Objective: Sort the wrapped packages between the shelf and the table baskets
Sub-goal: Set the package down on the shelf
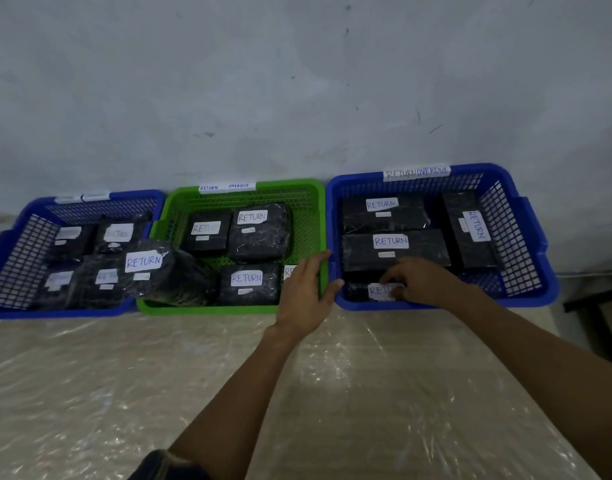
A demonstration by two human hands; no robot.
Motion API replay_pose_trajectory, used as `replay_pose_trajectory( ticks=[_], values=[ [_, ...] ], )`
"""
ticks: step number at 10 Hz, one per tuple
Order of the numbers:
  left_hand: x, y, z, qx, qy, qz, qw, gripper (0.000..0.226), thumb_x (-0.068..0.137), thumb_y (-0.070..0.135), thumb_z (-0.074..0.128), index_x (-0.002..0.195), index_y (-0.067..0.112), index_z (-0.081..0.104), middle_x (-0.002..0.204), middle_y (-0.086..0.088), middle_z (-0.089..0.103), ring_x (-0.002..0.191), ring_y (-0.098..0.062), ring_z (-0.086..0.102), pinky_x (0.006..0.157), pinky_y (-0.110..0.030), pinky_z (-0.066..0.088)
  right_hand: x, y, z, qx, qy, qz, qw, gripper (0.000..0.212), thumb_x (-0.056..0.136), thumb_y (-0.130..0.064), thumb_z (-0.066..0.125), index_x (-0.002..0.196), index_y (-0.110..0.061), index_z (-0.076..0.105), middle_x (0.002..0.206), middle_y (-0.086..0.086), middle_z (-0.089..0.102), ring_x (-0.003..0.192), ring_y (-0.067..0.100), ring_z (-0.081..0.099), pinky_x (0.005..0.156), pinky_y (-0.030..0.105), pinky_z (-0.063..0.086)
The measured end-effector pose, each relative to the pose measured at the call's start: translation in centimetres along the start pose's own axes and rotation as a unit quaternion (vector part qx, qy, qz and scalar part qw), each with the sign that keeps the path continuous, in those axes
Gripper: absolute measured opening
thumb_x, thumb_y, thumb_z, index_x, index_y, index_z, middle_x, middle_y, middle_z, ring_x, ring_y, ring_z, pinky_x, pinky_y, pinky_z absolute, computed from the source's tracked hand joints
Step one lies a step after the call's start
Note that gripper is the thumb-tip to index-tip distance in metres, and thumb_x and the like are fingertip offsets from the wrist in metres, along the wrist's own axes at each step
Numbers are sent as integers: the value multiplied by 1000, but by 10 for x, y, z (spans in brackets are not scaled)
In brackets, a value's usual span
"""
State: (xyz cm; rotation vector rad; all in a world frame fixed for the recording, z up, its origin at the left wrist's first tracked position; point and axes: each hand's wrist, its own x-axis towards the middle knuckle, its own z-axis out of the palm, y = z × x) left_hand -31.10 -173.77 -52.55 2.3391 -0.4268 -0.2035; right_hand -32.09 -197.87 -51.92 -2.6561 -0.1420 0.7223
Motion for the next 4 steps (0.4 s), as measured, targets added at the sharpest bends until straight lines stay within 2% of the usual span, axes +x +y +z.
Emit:
replay_pose_trajectory(
  ticks=[2,4],
  values=[
    [-2,0,0,31,0,1,1000,56,93,45,53,142,22,40,117,-6,53,99,-24,54,85,-44,48,-5,-3,1,25,24,31,999,37,86,-18,66,122,-21,61,122,3,60,107,15,57,89,27,47],
    [-10,7,-19,53,-44,-14,998,68,91,41,59,149,22,28,134,-8,47,124,-25,41,100,-40,39,-20,-14,-7,16,73,8,997,36,88,-21,64,124,-18,58,117,4,60,101,18,57,82,28,47]
  ],
)
